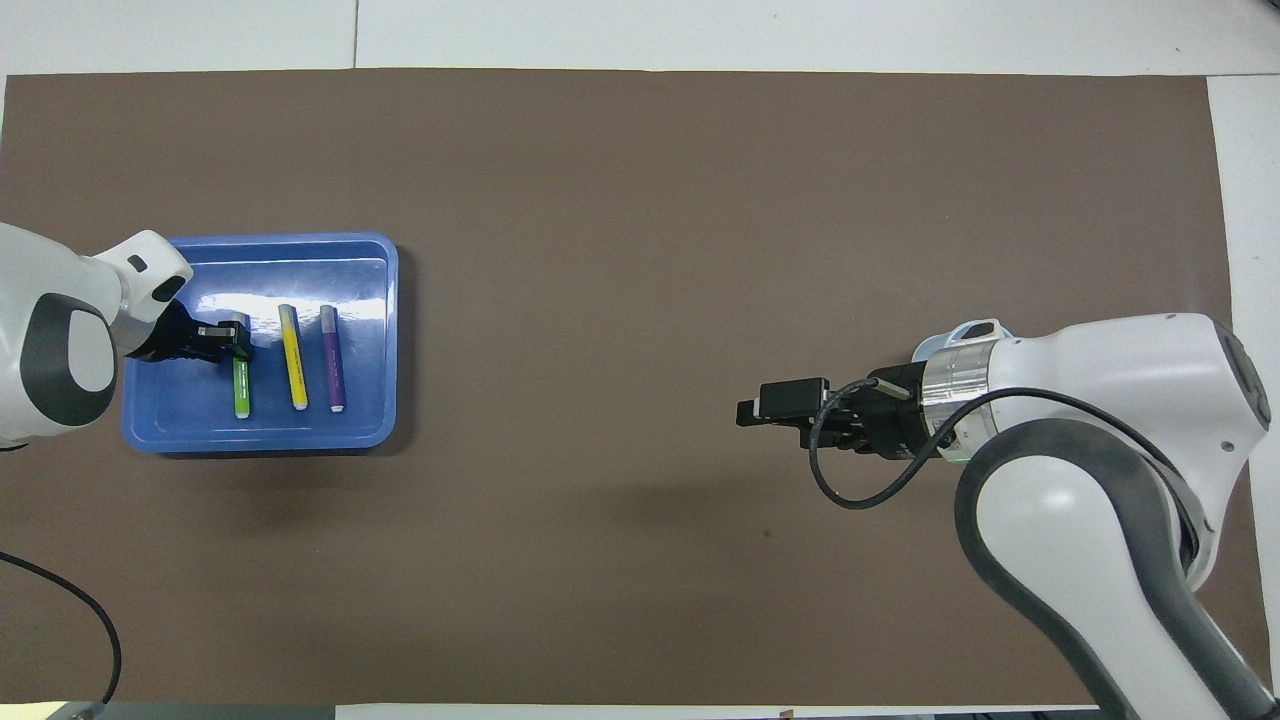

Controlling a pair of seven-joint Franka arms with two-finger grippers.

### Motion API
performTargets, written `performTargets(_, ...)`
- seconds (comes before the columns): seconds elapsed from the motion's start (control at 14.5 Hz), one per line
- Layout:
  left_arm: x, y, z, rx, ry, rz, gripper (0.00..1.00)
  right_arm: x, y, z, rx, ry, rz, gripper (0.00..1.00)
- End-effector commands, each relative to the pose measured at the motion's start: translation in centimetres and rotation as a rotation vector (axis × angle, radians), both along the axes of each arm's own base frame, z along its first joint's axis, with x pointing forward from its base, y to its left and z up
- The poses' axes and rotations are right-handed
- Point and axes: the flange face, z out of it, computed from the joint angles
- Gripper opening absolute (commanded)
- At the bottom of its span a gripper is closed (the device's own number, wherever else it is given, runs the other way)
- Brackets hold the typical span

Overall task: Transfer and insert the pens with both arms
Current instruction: 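Reach the left gripper down to the green pen while the right gripper advances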

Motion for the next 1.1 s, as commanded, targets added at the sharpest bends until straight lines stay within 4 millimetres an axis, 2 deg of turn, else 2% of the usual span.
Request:
performTargets(0.0,0.0,-0.5,-0.6,-0.011,-0.018,0.005,0.30,-0.2,-0.1,0.0,0.016,0.026,-0.051,1.00)
performTargets(0.28,-0.1,-0.6,-0.6,-0.011,-0.016,0.003,0.00,-0.3,0.0,0.0,0.014,0.045,-0.070,1.00)
performTargets(0.62,0.4,-0.7,0.1,-0.014,-0.010,0.004,0.00,0.0,0.1,0.0,0.012,0.058,-0.093,1.00)
performTargets(0.76,1.3,-1.1,2.7,-0.021,0.021,0.047,0.00,-0.3,0.9,0.1,0.011,0.065,-0.086,1.00)
performTargets(0.89,2.6,-2.8,7.2,-0.026,0.072,0.091,0.00,-0.3,0.9,0.1,0.010,0.072,-0.097,1.00)
performTargets(1.03,2.8,-4.9,11.6,-0.014,0.120,0.206,0.00,-0.3,0.9,0.1,0.010,0.073,-0.098,1.00)
